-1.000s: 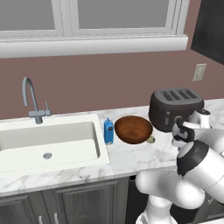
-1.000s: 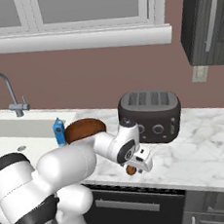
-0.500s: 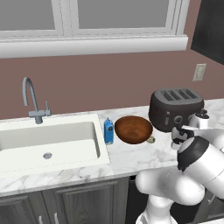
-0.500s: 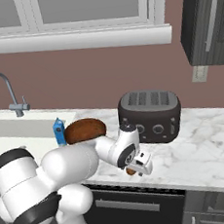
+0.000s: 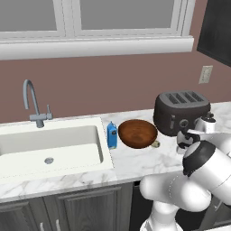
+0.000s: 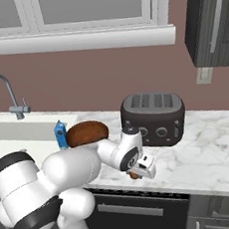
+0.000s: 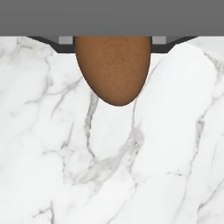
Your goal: Gather the eggs and milk located in the vicinity of the sink area and place them right next to the bowl.
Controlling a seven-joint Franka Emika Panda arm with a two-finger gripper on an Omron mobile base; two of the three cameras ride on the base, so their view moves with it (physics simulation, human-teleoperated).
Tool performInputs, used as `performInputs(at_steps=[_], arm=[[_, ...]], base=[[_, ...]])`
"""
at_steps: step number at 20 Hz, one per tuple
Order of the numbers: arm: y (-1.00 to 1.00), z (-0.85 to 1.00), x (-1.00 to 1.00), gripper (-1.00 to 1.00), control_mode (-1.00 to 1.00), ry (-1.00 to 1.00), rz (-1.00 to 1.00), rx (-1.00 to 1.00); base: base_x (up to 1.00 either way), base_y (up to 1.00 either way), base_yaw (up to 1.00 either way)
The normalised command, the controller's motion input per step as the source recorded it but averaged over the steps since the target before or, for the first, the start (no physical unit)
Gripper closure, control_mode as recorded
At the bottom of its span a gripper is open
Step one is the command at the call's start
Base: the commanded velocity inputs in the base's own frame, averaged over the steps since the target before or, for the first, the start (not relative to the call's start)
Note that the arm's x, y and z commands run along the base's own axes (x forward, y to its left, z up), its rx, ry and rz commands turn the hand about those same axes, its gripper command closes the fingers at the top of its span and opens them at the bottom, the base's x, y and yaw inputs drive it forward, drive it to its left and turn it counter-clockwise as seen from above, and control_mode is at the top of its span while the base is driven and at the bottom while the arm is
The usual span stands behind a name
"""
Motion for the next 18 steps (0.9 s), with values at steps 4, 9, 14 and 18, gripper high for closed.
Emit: performInputs(at_steps=[4,9,14,18], arm=[[0.07,0.05,0.01,1.0,-1.0,-0.02,0.01,0.0],[0.26,0.32,0.13,1.0,-1.0,-0.18,0.18,0.0],[0.48,0.16,0.08,1.0,-1.0,-0.24,0.25,0.0],[0.58,0.0,0.07,1.0,-1.0,-0.21,0.26,0.0]], base=[[0.0,0.0,0.0],[0.0,0.0,0.0],[0.0,0.0,0.0],[0.0,0.0,0.0]])
